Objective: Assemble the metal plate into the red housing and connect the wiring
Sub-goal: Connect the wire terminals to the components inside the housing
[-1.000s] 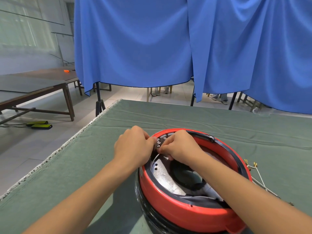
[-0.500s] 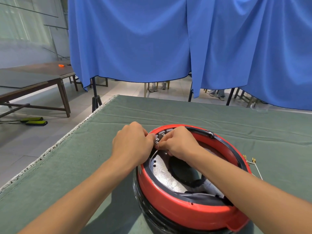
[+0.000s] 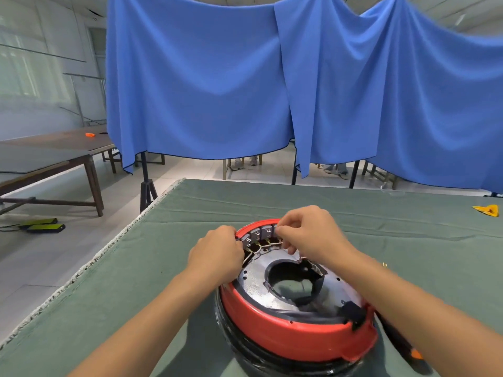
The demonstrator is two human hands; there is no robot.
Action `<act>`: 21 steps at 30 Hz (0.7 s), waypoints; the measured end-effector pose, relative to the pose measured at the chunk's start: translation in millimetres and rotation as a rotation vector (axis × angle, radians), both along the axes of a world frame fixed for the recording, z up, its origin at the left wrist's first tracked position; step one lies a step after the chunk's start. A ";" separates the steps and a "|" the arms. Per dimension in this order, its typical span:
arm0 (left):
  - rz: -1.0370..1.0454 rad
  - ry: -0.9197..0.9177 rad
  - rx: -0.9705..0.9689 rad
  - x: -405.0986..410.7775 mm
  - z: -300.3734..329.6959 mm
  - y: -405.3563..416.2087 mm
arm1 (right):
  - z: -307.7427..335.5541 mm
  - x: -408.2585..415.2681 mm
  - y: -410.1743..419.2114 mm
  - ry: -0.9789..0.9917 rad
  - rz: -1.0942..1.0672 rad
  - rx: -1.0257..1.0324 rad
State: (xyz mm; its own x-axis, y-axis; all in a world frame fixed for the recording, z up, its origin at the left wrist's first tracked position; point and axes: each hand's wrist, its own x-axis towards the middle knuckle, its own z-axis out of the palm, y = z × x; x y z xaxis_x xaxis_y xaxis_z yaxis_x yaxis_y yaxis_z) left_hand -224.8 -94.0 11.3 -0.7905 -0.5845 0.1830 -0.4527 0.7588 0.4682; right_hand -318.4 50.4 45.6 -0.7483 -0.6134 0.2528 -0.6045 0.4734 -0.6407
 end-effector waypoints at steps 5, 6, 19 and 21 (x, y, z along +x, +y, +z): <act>-0.017 0.034 0.016 -0.3 0.6 -1.9 | -1.6 -11.7 48.9 0.321 -0.254 0.139; -0.013 0.041 -0.001 0.6 1.1 -0.4 | -6.0 -12.8 56.4 0.348 -0.287 0.144; -0.208 0.199 -0.225 -7.3 28.3 48.6 | -39.3 -26.8 74.0 -0.151 -0.353 -0.183; -0.288 0.189 -0.170 -13.9 34.8 58.3 | -39.3 -25.5 75.6 -0.180 -0.329 -0.203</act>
